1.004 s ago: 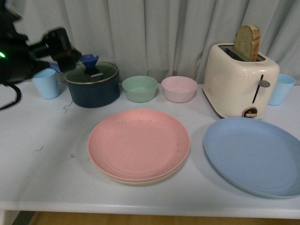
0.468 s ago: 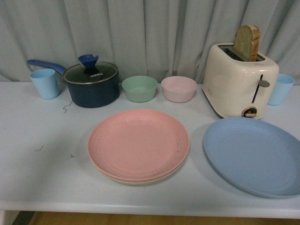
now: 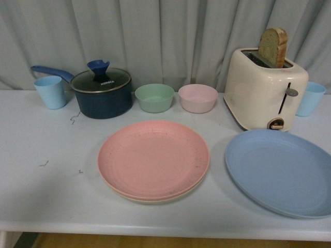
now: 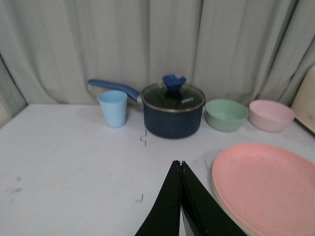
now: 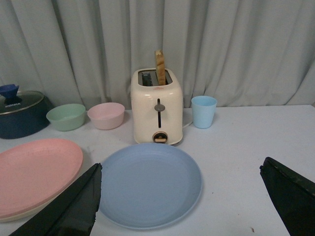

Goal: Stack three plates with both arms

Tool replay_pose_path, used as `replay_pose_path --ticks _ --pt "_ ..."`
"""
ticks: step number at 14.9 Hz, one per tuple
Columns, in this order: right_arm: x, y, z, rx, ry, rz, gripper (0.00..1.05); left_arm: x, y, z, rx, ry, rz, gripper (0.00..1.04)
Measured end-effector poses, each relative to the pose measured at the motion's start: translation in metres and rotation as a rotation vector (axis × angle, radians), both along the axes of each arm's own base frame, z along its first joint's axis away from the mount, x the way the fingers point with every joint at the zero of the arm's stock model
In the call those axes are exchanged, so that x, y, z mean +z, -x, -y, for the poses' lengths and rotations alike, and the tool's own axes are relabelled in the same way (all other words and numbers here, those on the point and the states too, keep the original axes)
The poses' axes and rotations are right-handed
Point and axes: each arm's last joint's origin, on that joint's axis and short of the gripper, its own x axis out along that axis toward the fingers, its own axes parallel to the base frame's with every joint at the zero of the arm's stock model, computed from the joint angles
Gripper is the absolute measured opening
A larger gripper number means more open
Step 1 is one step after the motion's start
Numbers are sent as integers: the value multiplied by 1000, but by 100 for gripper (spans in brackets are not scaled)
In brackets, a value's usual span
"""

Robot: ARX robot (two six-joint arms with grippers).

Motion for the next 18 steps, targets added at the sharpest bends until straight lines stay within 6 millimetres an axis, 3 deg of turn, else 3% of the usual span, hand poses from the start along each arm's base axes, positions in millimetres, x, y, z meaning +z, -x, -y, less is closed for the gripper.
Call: replay_pose_path --ticks 1,7,18 --pt "0 0 0 0 0 -1 98 -7 7 0 0 0 -36 2" --pt "0 0 0 0 0 0 98 2 31 0 0 0 10 2" --pt "0 0 0 0 0 0 98 7 57 0 0 0 26 2"
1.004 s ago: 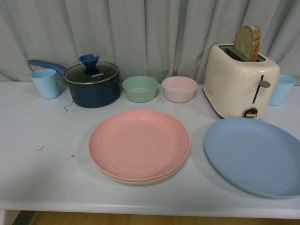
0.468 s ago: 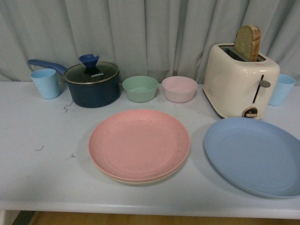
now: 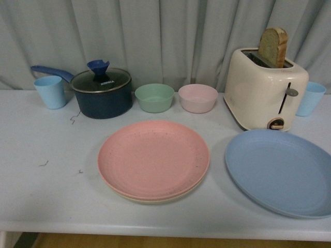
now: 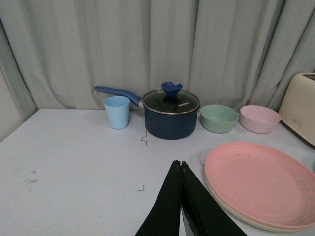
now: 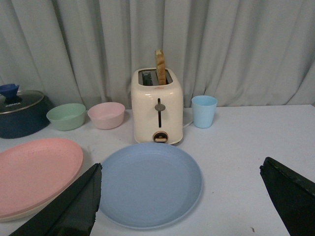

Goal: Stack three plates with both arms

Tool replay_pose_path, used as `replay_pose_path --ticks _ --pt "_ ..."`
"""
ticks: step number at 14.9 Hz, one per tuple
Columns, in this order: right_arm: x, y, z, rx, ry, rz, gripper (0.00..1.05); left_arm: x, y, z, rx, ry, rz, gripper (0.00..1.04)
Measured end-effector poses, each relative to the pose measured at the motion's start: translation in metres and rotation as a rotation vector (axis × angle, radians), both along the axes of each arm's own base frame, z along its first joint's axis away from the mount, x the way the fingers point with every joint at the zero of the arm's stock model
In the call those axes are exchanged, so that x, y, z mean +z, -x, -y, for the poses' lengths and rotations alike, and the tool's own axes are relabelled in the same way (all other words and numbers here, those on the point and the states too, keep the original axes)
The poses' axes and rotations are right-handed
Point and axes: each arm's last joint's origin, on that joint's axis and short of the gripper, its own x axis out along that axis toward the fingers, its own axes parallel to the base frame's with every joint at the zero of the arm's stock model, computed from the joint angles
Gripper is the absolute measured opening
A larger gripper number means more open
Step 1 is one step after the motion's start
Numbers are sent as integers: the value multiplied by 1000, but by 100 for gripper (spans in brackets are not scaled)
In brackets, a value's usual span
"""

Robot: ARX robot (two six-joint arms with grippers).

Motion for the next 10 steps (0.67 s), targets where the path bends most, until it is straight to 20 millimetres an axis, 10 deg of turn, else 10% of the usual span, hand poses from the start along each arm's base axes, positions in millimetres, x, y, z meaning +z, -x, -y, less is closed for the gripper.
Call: replay_pose_path --ticks 10 --pt "0 0 0 0 0 0 98 -4 15 0 0 -1 -16 2"
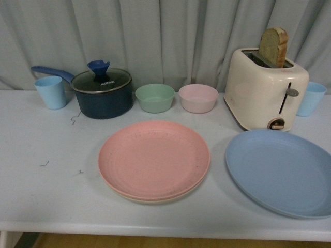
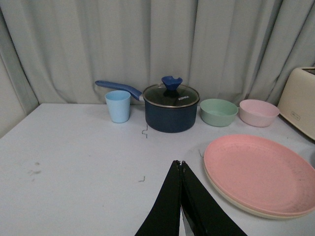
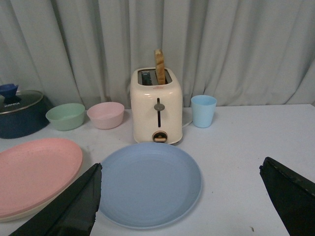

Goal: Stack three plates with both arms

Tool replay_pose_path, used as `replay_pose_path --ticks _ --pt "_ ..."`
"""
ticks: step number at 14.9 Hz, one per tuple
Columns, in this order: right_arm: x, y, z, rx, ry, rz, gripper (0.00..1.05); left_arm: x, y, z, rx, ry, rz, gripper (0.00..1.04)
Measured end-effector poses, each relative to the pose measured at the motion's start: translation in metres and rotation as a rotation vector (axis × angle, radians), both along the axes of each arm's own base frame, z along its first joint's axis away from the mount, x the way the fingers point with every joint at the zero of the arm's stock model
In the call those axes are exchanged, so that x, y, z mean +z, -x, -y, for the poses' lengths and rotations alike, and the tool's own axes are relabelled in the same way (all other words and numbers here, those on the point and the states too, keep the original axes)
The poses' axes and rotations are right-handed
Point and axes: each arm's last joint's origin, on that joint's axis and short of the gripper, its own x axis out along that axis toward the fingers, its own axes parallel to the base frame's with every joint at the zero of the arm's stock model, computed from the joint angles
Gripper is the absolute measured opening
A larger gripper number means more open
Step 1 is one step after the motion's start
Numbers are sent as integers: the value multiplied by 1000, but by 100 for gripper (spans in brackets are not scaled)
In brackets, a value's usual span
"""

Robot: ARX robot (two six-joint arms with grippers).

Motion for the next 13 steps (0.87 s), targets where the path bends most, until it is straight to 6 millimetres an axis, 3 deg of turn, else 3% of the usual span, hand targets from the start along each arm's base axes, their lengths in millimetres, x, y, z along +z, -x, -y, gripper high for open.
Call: replay_pose_path --ticks 2,4,5,6,7,9,10,11,13 --pt "0 0 0 0 0 1 98 0 0 0 0 1 3 3" --pt "0 0 0 6 0 4 98 0 0 0 0 0 4 26" --pt "16 -8 6 181 4 147 98 0 0 0 -1 0 5 40" --pt "16 -22 14 300 -7 126 98 0 0 0 2 0 5 53" --pt "15 -49 16 420 -35 110 98 0 0 0 0 0 3 71" --pt "32 -121 37 214 -39 193 98 0 0 0 0 0 4 98" --pt "17 -159 47 105 -82 98 98 0 0 0 0 -1 4 98" --pt "-13 -191 53 1 -124 -55 98 0 0 0 1 -1 4 98" --pt "-67 -239 65 -160 -174 -335 98 0 0 0 0 -1 4 98"
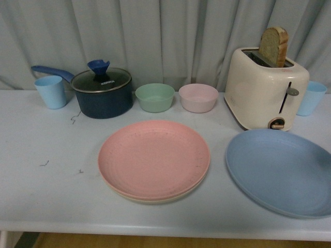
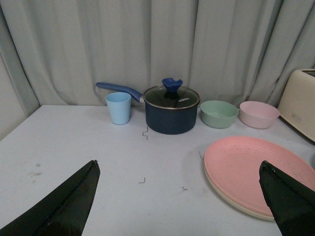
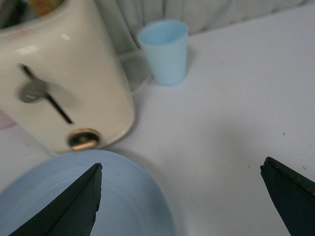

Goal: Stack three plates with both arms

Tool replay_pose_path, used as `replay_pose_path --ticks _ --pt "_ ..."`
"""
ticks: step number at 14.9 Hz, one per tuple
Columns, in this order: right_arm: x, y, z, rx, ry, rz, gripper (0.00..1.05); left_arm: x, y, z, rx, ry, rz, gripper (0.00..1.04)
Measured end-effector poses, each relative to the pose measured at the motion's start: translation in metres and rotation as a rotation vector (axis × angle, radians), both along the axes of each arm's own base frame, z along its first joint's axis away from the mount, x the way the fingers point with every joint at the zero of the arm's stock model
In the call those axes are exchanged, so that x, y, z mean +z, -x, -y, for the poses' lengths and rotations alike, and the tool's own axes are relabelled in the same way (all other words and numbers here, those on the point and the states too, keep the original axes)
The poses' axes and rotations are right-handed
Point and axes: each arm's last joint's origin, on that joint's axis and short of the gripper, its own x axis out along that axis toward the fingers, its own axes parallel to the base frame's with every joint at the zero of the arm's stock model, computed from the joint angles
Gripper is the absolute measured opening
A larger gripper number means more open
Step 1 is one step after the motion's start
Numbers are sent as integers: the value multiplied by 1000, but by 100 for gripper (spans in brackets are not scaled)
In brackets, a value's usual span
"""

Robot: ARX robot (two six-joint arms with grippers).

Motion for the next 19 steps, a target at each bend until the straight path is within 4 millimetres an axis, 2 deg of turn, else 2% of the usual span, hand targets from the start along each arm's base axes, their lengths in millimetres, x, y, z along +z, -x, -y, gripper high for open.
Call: replay_pose_path --ticks 3,6,10,12,16,18,19 --pt "-35 -38 -5 -21 18 -215 98 0 0 0 0 0 0 98" --pt "-55 -43 -20 47 41 -341 98 0 0 0 0 0 -1 98" --pt "-64 -50 -26 77 70 -407 98 0 0 0 0 0 0 98" --pt "-64 -50 -25 73 74 -407 81 0 0 0 0 0 0 98" --pt "-66 -49 -17 73 62 -390 33 0 0 0 0 0 0 98" --pt "-59 -37 -7 105 12 -365 11 0 0 0 0 0 0 98" --pt "-52 -28 -2 124 -11 -342 5 0 0 0 0 0 0 98"
